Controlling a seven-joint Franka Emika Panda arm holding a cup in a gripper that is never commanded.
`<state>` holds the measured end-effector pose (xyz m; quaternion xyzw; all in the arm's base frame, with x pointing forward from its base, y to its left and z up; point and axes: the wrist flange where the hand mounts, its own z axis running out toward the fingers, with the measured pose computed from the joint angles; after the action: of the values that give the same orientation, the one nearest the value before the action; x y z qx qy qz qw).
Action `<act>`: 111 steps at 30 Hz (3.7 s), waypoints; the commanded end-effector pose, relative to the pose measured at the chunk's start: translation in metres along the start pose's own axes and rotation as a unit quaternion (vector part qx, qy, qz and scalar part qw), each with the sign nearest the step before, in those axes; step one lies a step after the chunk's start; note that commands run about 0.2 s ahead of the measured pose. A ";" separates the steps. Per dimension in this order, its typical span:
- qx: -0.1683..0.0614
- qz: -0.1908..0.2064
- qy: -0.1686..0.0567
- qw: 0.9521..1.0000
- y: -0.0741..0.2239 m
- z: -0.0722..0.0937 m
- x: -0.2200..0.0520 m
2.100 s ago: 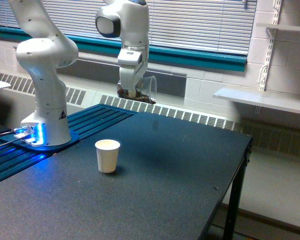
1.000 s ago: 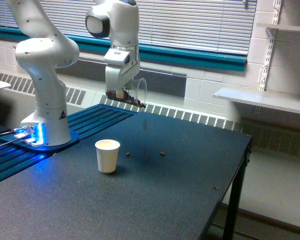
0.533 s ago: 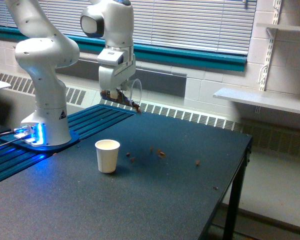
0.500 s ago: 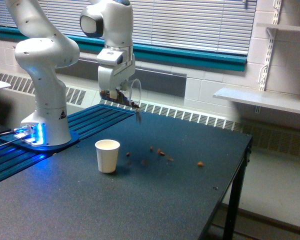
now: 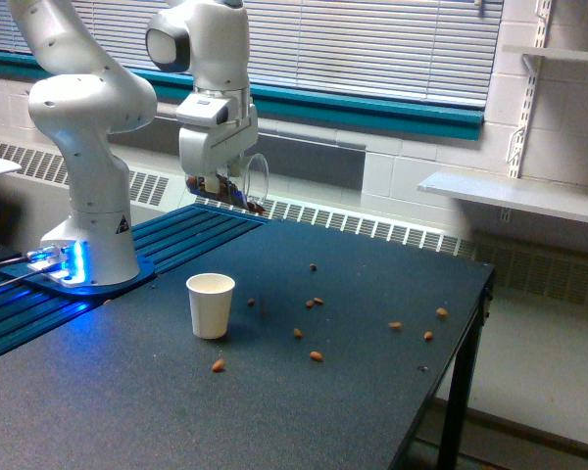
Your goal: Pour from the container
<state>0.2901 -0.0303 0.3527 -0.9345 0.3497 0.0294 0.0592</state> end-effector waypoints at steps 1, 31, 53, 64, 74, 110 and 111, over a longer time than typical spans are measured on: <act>-0.006 0.013 -0.010 1.000 0.014 0.010 -0.006; 0.002 0.063 0.000 0.998 0.066 -0.007 0.004; -0.003 0.090 -0.013 0.996 0.090 0.005 0.018; -0.009 0.097 -0.020 0.995 0.097 0.016 0.024; -0.024 0.104 -0.027 0.994 0.100 0.026 0.028; -0.037 0.095 -0.041 0.994 0.089 0.042 0.028; -0.037 0.096 -0.041 0.994 0.090 0.043 0.028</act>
<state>0.2588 -0.1160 0.3131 -0.8979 0.4326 0.0717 0.0400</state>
